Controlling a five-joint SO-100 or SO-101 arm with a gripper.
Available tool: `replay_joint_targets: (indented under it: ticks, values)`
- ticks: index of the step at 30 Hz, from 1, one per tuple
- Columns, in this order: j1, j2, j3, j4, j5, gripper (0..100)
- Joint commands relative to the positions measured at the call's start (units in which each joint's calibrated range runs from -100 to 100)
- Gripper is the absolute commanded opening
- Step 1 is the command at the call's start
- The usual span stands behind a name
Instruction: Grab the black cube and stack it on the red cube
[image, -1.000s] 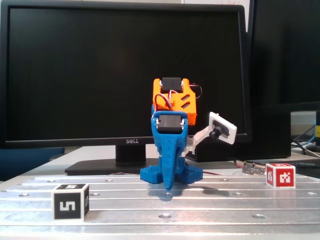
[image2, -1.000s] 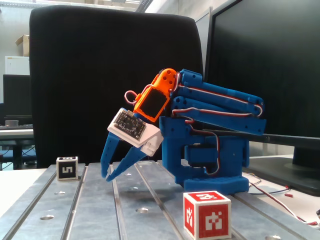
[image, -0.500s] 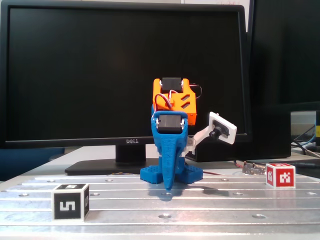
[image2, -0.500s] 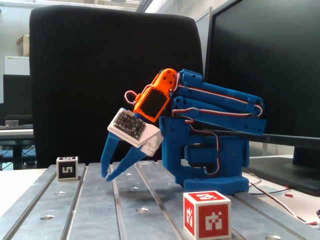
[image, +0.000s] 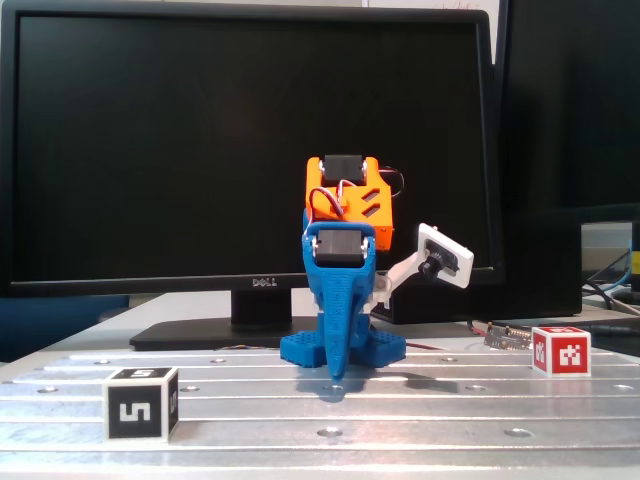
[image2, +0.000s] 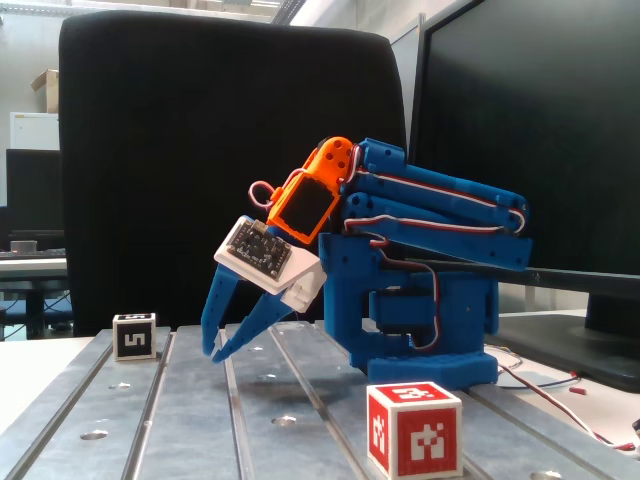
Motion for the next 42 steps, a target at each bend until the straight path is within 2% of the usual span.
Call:
replay_joint_targets:
  ticks: [1,42]
  values:
    - [0.0,-0.1,0.1,0.1,-0.1,1]
    - [-0.3,-0.1,0.1,-0.1,-0.3,1]
